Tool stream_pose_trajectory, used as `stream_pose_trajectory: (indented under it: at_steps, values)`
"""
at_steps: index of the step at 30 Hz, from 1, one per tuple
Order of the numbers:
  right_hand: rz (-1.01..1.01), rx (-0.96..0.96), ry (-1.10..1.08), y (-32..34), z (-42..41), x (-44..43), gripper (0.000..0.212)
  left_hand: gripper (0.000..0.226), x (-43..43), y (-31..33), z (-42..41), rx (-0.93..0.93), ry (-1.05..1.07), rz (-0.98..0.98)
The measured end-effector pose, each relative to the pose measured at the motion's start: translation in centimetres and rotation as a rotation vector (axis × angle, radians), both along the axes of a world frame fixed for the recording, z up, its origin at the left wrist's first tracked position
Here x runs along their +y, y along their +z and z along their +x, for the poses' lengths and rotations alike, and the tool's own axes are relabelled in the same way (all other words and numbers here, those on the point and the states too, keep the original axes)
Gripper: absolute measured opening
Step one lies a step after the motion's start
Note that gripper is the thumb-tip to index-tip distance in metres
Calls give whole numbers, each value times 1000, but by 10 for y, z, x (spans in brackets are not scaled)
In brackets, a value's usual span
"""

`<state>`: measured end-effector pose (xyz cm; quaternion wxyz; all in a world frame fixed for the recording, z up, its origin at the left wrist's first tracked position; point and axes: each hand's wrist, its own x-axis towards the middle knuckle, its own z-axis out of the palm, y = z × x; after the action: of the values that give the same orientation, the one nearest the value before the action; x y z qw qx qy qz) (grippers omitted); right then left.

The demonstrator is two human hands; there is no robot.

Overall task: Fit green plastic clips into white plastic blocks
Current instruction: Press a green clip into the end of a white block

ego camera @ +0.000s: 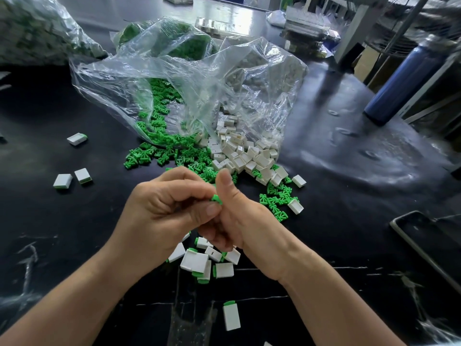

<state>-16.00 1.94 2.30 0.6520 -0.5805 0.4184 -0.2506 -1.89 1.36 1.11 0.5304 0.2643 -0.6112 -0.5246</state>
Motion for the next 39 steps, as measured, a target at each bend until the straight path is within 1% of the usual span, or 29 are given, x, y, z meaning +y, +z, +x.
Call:
stream_pose_trajectory:
  at_steps: [1, 3, 5, 6, 7, 12, 19, 22, 23, 26, 27, 28, 30, 31, 33, 34, 36, 39]
  values:
    - [-3, 25, -4, 0, -1, -1, 89, 20, 0, -1, 0, -12, 9, 0]
    - [33, -14, -4, 1, -1, -3, 75, 18, -1, -4, 0, -44, 49, 21]
    - [54, -113, 45, 5, -1, -3, 57, 30, -1, -6, 1, -40, 65, 32]
    - [43, -131, 55, 6, -2, -3, 52, 36, -1, -6, 1, -29, 58, 39]
    - [24, -118, 47, 7, -2, -2, 51, 40, -1, -5, 1, -18, 48, 48]
    - [23, -62, -43, 4, 1, 0, 52, 36, -3, -4, 2, -32, 14, 67]
    - [75, -175, -35, 2, 4, 1, 65, 38, -2, -4, 2, 33, 13, 75]
    - [82, -163, -28, 3, 3, -1, 56, 35, -3, -3, 2, 21, -14, 82]
    - [89, -150, -19, 3, 3, -1, 58, 35, -3, -3, 2, 22, -19, 89]
    - [112, -121, 15, -1, 1, -4, 80, 27, -2, -2, -1, 48, -11, 112]
    - [113, -125, 17, -2, 1, -5, 82, 22, -1, -2, -2, 58, 11, 128]
    - [113, -139, 15, -2, 1, -5, 77, 19, -1, -1, -4, 63, 41, 148]
    - [125, -155, -1, -1, 0, -6, 59, 17, 0, 0, -6, 56, 80, 171]
    - [134, -142, -12, 0, -1, -7, 54, 18, 0, 1, -6, 47, 79, 181]
    - [138, -103, -37, -1, -2, -8, 56, 20, -1, 2, -3, 15, 55, 211]
    - [143, -89, -50, -2, -3, -8, 61, 23, -1, 3, -1, -12, 53, 224]
    - [147, -76, -51, -2, -4, -8, 68, 19, -1, 3, 2, -66, 78, 238]
    - [148, -84, -43, 0, -5, -8, 64, 21, -2, 1, 3, -92, 116, 262]
